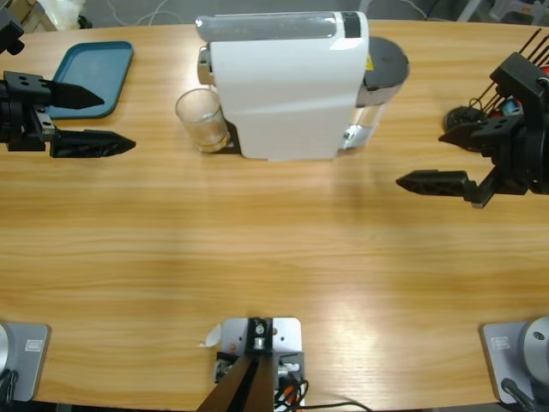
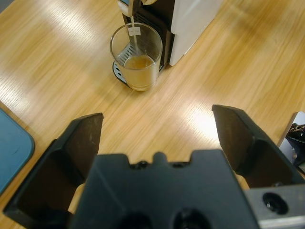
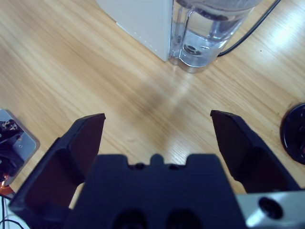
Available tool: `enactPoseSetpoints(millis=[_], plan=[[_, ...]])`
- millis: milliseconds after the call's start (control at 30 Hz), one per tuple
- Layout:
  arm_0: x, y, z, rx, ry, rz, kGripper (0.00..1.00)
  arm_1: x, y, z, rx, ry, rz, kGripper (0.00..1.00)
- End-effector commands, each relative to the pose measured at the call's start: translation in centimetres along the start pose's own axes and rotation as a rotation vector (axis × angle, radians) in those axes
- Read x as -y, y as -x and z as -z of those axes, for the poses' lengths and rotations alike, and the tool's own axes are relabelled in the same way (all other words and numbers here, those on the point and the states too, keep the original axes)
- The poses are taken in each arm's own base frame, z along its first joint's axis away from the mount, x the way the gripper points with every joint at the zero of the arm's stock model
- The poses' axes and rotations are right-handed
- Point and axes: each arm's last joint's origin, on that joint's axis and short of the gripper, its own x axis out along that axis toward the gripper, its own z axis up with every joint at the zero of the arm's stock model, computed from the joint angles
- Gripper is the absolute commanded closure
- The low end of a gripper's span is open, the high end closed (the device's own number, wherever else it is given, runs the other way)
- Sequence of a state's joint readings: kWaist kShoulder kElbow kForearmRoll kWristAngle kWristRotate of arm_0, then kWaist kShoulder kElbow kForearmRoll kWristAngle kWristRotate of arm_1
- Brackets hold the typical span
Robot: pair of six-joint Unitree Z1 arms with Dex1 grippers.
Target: Pour coffee
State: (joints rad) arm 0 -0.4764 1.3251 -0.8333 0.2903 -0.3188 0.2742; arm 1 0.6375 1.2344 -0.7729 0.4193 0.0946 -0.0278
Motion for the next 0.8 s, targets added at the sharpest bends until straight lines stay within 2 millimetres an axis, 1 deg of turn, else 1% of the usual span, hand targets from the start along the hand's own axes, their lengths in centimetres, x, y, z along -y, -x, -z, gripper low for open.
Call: enactPoseSetpoints(millis=[33,500,800], plan=[[-0.4,-0.3,0.4,-0.013,-0.002,-0.022,0.000,0.1,-0.9,0.9,-0.027,0.002,0.001,0.000],[-0.7,-1.4,0.6,-0.015,-0.031,-0.009,0.000,0.2,-1.0,0.8,-0.005,-0.004,0.003,0.000],[-0.7,-1.5,0.6,-0.012,-0.039,-0.009,0.000,0.2,-1.2,0.8,-0.013,-0.005,0.002,0.000]])
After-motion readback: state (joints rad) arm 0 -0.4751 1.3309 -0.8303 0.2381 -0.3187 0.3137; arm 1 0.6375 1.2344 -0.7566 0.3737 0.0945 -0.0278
